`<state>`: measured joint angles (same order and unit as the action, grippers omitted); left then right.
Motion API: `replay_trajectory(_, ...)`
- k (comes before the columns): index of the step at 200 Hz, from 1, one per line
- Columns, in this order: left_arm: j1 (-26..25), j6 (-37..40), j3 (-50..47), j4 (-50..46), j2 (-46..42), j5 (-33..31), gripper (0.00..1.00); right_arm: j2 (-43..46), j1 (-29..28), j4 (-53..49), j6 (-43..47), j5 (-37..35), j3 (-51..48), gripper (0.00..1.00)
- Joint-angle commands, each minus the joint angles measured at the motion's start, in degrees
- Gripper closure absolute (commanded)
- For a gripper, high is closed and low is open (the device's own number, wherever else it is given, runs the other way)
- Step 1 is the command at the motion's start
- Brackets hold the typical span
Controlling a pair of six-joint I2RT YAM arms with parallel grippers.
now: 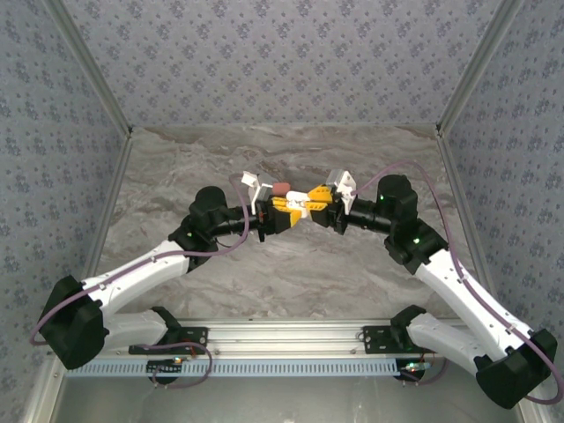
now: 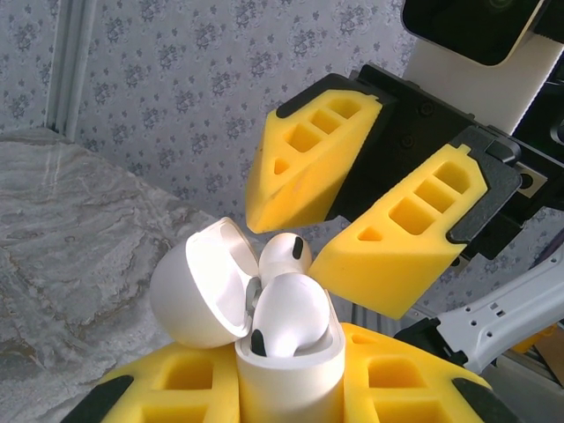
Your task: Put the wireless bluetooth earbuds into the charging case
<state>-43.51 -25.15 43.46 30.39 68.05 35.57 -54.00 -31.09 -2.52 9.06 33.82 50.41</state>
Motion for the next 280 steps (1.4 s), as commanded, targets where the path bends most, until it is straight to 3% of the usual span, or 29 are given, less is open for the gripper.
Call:
replay_trajectory(1, 0.1, 0.59, 0.55, 4.68, -0.05, -0.84, 1.0, -0.63, 0.02, -2.62, -1.6, 2.55, 1.11, 0.64)
replay_trajectory(108, 0.06, 6.75, -3.88, 10.22, -2.37, -4.46, 1.0, -1.8, 8.87, -0.33, -21.67, 12.77, 6.44, 0.01)
replay_trajectory(184, -0.03, 7.38, -3.26, 9.34, -2.14, -4.57, 1.0, -9.08, 4.82, -3.13, -24.05, 20.77, 8.38, 0.0)
replay_trajectory(280, -0.11, 7.47, -3.58, 7.36, -1.22, -6.38, 1.0, -5.2, 1.43, -8.19, -18.23, 21.52, 10.28, 0.05)
